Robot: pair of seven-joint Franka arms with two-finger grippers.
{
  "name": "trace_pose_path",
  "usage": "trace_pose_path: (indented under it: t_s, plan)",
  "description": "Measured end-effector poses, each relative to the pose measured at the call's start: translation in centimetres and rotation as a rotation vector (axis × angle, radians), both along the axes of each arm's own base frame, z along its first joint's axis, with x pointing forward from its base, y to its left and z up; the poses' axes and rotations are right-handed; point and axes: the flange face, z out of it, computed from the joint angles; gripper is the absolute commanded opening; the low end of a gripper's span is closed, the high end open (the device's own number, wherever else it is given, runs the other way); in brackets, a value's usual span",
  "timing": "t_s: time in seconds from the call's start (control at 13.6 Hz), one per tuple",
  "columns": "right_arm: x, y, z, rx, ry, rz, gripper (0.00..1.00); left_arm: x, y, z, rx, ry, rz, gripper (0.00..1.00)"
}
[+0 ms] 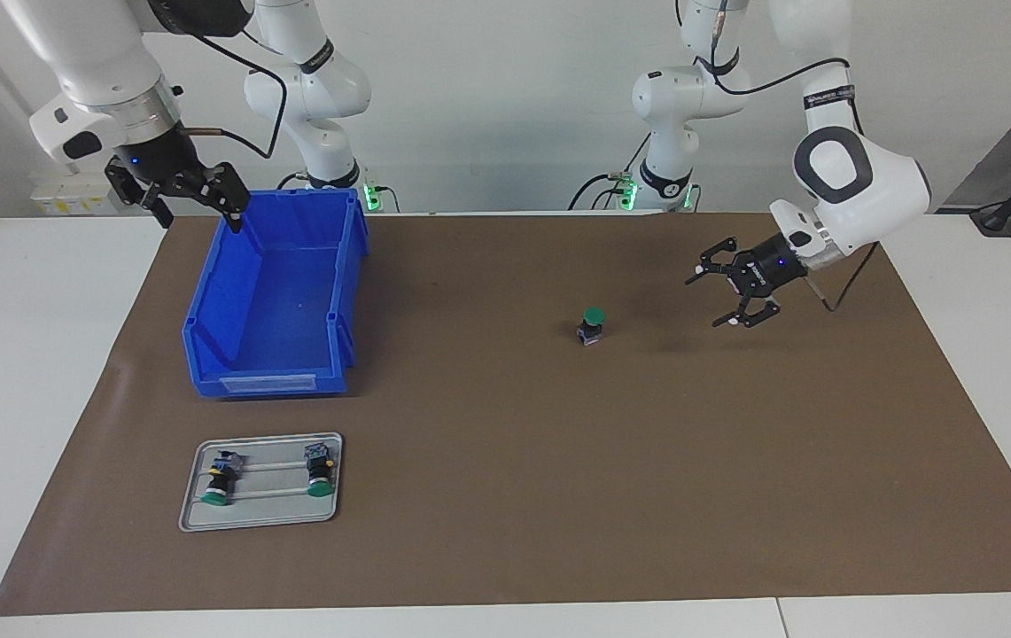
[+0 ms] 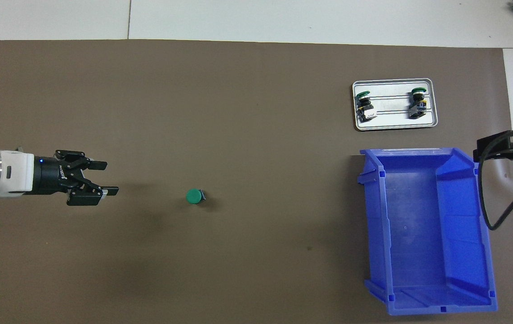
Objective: Place and press button with both arms
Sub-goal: 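Move the left gripper above the green button cap, then press down on the green button cap with the left gripper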
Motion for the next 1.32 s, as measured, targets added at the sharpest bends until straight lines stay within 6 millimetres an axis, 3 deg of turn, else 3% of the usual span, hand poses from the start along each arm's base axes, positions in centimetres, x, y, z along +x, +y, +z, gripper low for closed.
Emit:
trace_pose_path:
  t_s: [0.15,0.29,0.51,1.03,1.32]
  plan:
    - [0.0,0.0,0.0,0.000,0.000,0.000,1.00,0.8,-0.7,2.4,0.127,0.035,0.037,0.87]
    - [0.0,0.0,0.0,0.000,0.000,0.000,1.00,1.5,-2.9,5.0,0.232,0.042,0.063,0.58]
    - [0.0,0.0,0.0,0.000,0.000,0.000,1.00,1.7,-7.4,7.5,0.364,0.044,0.096,0.00]
    - [0.0,0.0,0.0,0.000,0.000,0.000,1.00,-1.6,-19.2,7.2,0.565,0.079,0.191,0.00]
    - [0.0,0.0,0.0,0.000,0.000,0.000,1.00,-4.4,-25.6,3.8,0.579,0.098,0.258,0.00]
